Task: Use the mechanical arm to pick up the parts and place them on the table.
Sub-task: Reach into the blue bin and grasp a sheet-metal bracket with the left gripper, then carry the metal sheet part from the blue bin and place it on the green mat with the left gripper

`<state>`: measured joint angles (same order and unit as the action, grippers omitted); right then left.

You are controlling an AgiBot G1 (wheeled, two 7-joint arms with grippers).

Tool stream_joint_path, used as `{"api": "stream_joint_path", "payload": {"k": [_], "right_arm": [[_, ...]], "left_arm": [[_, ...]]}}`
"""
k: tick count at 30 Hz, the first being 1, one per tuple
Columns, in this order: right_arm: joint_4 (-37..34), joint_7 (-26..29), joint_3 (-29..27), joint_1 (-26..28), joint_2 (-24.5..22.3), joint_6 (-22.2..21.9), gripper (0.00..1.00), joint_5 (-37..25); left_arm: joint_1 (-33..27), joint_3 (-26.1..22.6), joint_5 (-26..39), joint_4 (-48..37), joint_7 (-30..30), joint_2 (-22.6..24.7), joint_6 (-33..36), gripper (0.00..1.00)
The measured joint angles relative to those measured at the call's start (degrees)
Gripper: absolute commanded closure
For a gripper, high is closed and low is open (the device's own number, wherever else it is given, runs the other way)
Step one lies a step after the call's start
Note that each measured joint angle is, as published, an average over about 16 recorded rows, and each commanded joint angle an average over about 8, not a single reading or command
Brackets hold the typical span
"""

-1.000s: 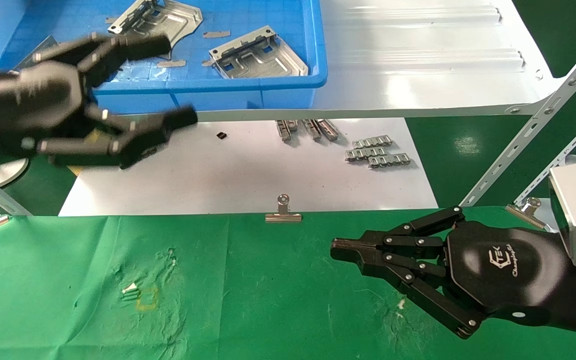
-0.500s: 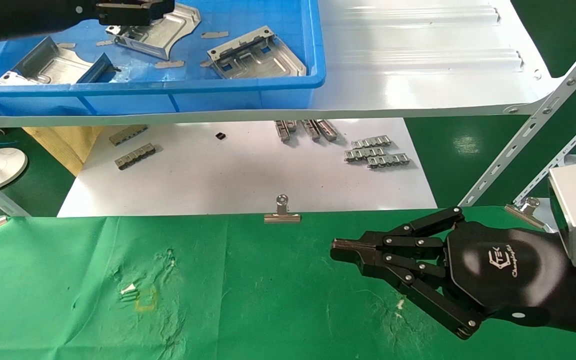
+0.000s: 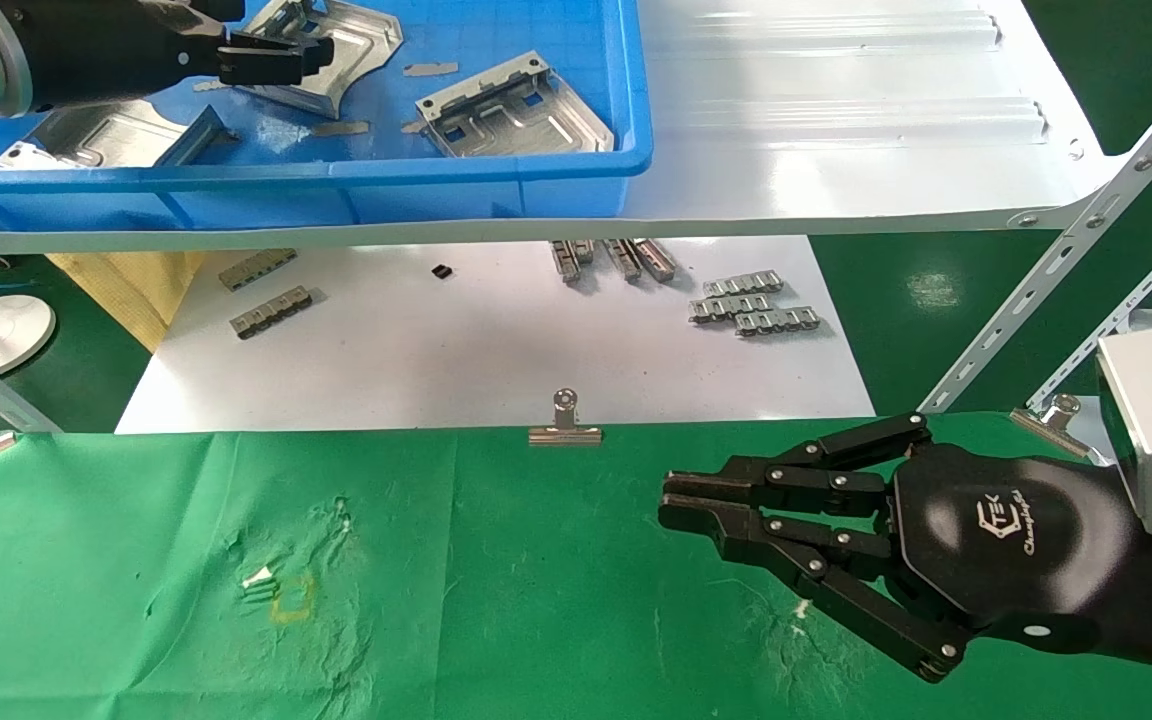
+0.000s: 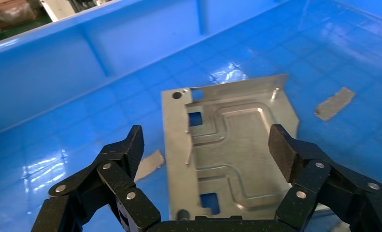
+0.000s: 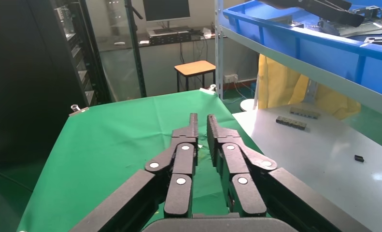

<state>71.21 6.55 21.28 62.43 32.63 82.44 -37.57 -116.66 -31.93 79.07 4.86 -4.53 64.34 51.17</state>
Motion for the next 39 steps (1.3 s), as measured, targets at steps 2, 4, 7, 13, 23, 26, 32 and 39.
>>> {"api": "stream_joint_path", "payload": {"k": [2, 4, 7, 13, 23, 26, 32, 39], "right_arm": [[0.0, 0.0, 0.0, 0.0, 0.0, 0.0, 0.0, 0.0], [0.0, 0.0, 0.0, 0.0, 0.0, 0.0, 0.0, 0.0], [0.0, 0.0, 0.0, 0.0, 0.0, 0.0, 0.0, 0.0], [0.0, 0.0, 0.0, 0.0, 0.0, 0.0, 0.0, 0.0], [0.0, 0.0, 0.0, 0.0, 0.0, 0.0, 0.0, 0.0], [0.0, 0.0, 0.0, 0.0, 0.0, 0.0, 0.0, 0.0], [0.0, 0.0, 0.0, 0.0, 0.0, 0.0, 0.0, 0.0], [0.0, 0.0, 0.0, 0.0, 0.0, 0.0, 0.0, 0.0]], "left_arm": [[-0.2, 0.0, 0.0, -0.7, 0.3, 0.2, -0.5, 1.0], [-0.4, 0.0, 0.0, -1.3, 0.6, 0.3, -0.8, 1.0], [-0.5, 0.2, -0.1, -2.1, 0.9, 0.3, -1.2, 1.0], [-0.7, 0.4, -0.5, -3.1, 1.3, 0.3, -1.1, 1.0], [-0.6, 0.7, -0.9, -3.9, 1.9, 0.4, -0.5, 1.0], [-0.6, 0.8, -1.0, -4.0, 2.2, 0.4, -0.6, 1.0], [-0.9, 0.9, -1.2, -3.8, 3.1, 0.4, -0.3, 1.0], [-1.4, 1.3, -1.9, -2.8, 4.6, -0.2, 3.2, 1.0]]}}
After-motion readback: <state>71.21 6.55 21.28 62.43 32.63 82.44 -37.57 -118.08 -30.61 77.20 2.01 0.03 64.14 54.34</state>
